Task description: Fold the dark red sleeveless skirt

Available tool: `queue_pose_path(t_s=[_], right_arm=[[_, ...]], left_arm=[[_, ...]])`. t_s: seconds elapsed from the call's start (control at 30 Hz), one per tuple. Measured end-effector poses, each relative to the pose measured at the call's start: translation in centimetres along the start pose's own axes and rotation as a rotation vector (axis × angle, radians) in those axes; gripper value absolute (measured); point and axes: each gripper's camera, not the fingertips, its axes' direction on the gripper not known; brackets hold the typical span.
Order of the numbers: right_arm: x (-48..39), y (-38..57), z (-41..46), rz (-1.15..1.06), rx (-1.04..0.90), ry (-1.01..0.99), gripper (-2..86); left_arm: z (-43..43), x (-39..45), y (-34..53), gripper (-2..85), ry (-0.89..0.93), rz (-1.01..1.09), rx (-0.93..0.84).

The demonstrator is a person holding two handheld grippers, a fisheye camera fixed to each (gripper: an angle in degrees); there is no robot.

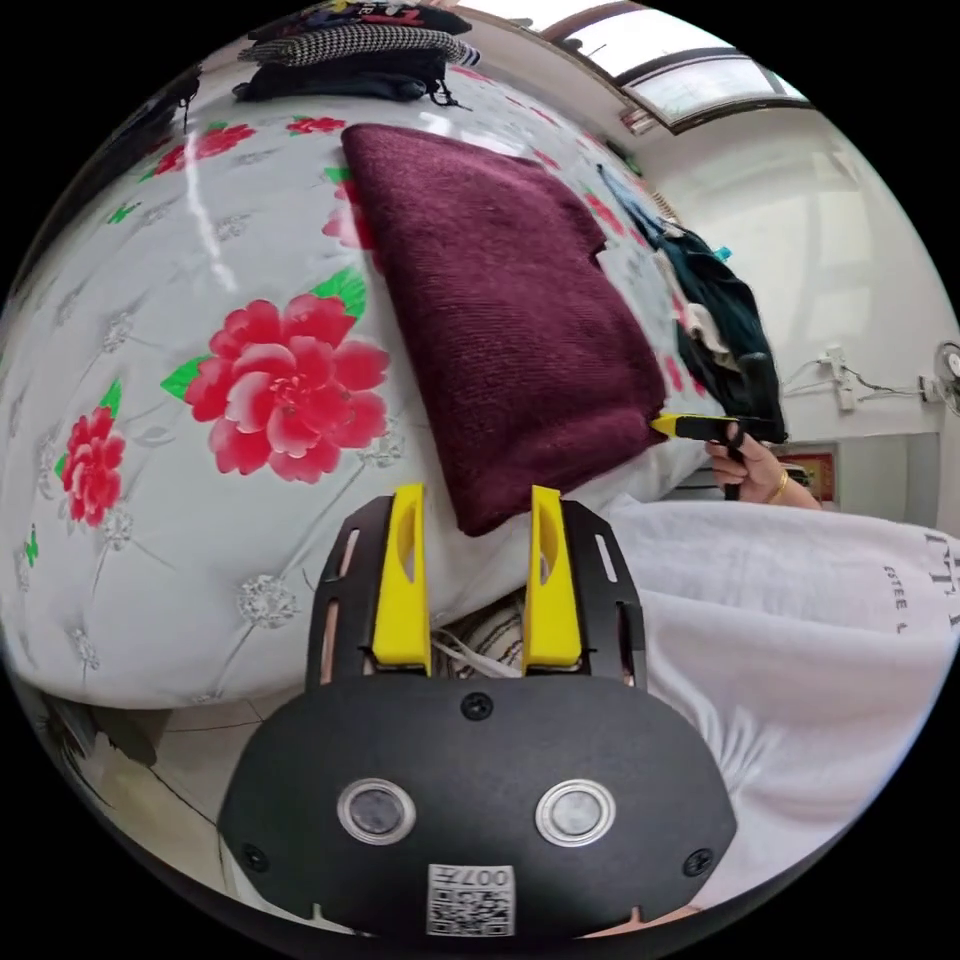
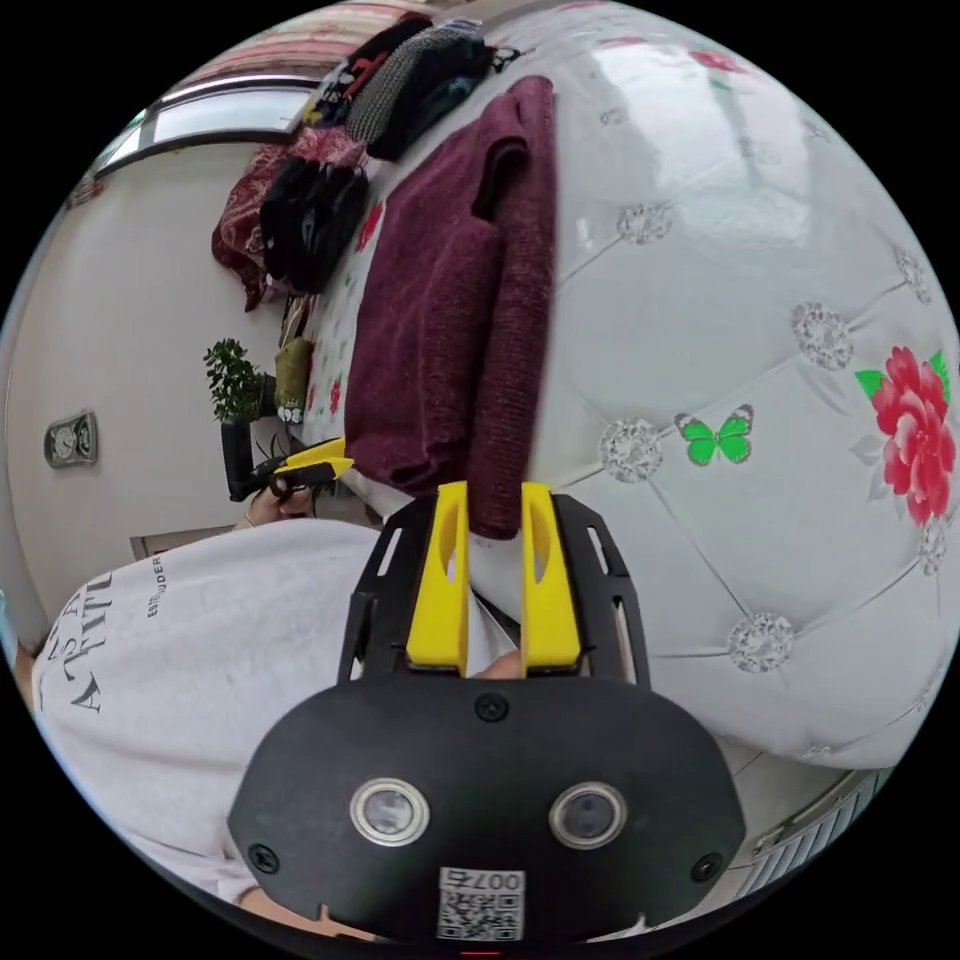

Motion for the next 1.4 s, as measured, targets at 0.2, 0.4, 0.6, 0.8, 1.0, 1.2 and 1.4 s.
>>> queue_pose_path(t_s=[0.2,0.4,0.6,0.8,1.0,1.2,1.4], right_arm=[[-1.3,0.4,-2.4,-0.041,-0.028,-0.124,2.2],[-3.7,6.9,-9.4,-0.155,0.054,-0.265,0.9],[-4.3,10.3,-14.8,-0.165,0.072,-0.509,0.8],[-5.9,1.7,-19.5,-0.173,0.182,-0.558,1.5],[-7.4,-11.1,-18.4,-0.077,0.325,-0.167,4.2],[-1.9,-8.0,-13.9,-0.050,0.278,-0.060,7.6],[6.9,-5.5,-9.9,0.106,0.283,-0.172,10.7]], left_arm=[[-1.9,-2.8,1.6,3.9,0.124,0.013,0.003],[-6.9,-4.2,9.6,3.1,0.370,-0.027,0.125],[-10.6,-6.6,13.2,3.0,0.557,-0.082,0.248],[-12.7,-14.6,1.3,4.3,0.522,-0.216,0.376],[-10.9,-21.7,-5.4,11.6,0.330,-0.444,0.415],[-4.6,-25.0,0.6,13.9,0.228,-0.353,0.243],[2.8,-26.9,0.4,18.1,0.369,-0.303,0.122]])
